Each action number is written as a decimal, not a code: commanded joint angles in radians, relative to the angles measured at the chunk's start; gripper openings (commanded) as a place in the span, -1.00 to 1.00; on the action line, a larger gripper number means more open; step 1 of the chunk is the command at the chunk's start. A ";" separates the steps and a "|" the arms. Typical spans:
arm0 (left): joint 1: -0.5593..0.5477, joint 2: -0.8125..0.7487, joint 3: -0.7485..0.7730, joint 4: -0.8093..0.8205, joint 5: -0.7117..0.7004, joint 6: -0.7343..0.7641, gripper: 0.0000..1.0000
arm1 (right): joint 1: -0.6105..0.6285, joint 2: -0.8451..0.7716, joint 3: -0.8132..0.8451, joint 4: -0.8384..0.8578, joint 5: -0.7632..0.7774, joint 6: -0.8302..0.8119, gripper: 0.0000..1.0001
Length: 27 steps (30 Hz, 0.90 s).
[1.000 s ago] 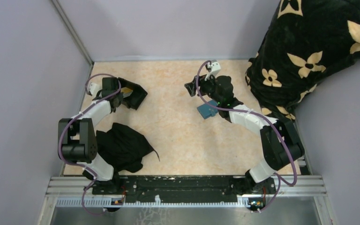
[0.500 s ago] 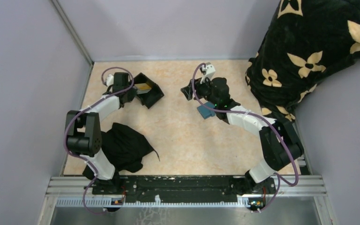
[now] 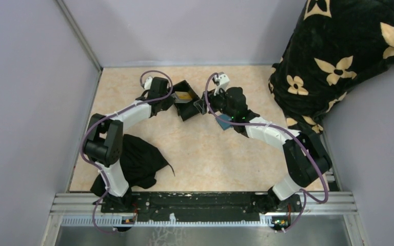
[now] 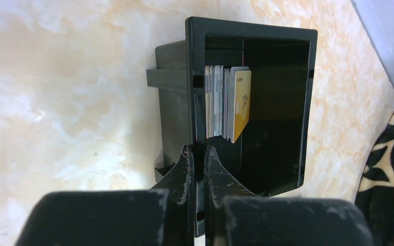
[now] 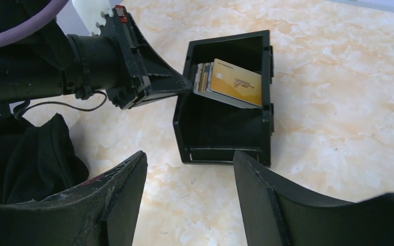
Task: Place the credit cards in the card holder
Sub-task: Move the storage box to the center of the board.
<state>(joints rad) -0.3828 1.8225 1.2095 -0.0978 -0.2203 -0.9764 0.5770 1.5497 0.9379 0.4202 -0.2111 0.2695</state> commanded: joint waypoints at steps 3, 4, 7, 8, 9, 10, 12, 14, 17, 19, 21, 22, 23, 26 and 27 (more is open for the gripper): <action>-0.058 0.046 0.046 -0.021 -0.014 -0.014 -1.00 | 0.032 -0.010 0.066 0.012 -0.017 -0.020 0.24; -0.061 0.050 0.049 -0.020 -0.014 -0.019 -0.97 | 0.035 -0.005 0.069 0.009 -0.019 -0.023 0.23; -0.070 0.047 0.045 -0.007 -0.007 -0.020 -0.75 | 0.049 0.009 0.082 -0.013 -0.020 -0.035 0.22; -0.072 0.041 0.040 0.005 -0.005 -0.018 -0.61 | 0.052 0.014 0.087 -0.020 -0.020 -0.039 0.22; -0.073 0.035 0.033 0.018 -0.005 -0.015 -0.53 | 0.054 0.019 0.092 -0.026 -0.020 -0.042 0.22; -0.074 0.027 0.027 0.030 -0.006 -0.014 -0.46 | 0.058 0.024 0.096 -0.031 -0.020 -0.045 0.22; -0.074 0.015 0.019 0.042 -0.013 -0.009 -0.34 | 0.060 0.034 0.107 -0.045 -0.020 -0.051 0.22; -0.075 0.002 0.014 0.048 -0.022 -0.002 -0.23 | 0.061 0.044 0.120 -0.061 -0.020 -0.057 0.22; -0.074 -0.026 0.002 0.063 -0.038 0.012 -0.09 | 0.061 0.060 0.145 -0.082 -0.019 -0.066 0.22; -0.074 -0.055 -0.015 0.079 -0.059 0.018 0.01 | 0.061 0.076 0.168 -0.098 -0.020 -0.073 0.22; -0.072 -0.091 -0.041 0.106 -0.098 0.023 0.11 | 0.062 0.094 0.194 -0.118 -0.023 -0.079 0.22; -0.072 -0.111 -0.059 0.120 -0.120 0.020 0.17 | 0.060 0.121 0.211 -0.128 -0.025 -0.083 0.22; -0.067 -0.142 -0.086 0.132 -0.136 0.013 0.23 | 0.062 0.138 0.228 -0.138 -0.028 -0.086 0.22; -0.056 -0.203 -0.152 0.198 -0.168 0.007 0.28 | 0.062 0.182 0.284 -0.177 -0.032 -0.101 0.22; -0.052 -0.217 -0.170 0.213 -0.179 0.007 0.28 | 0.061 0.199 0.307 -0.192 -0.033 -0.107 0.22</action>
<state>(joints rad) -0.4461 1.6817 1.0977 0.0097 -0.3233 -0.9726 0.6262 1.7042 1.1442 0.2630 -0.2302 0.1989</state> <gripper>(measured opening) 0.638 0.610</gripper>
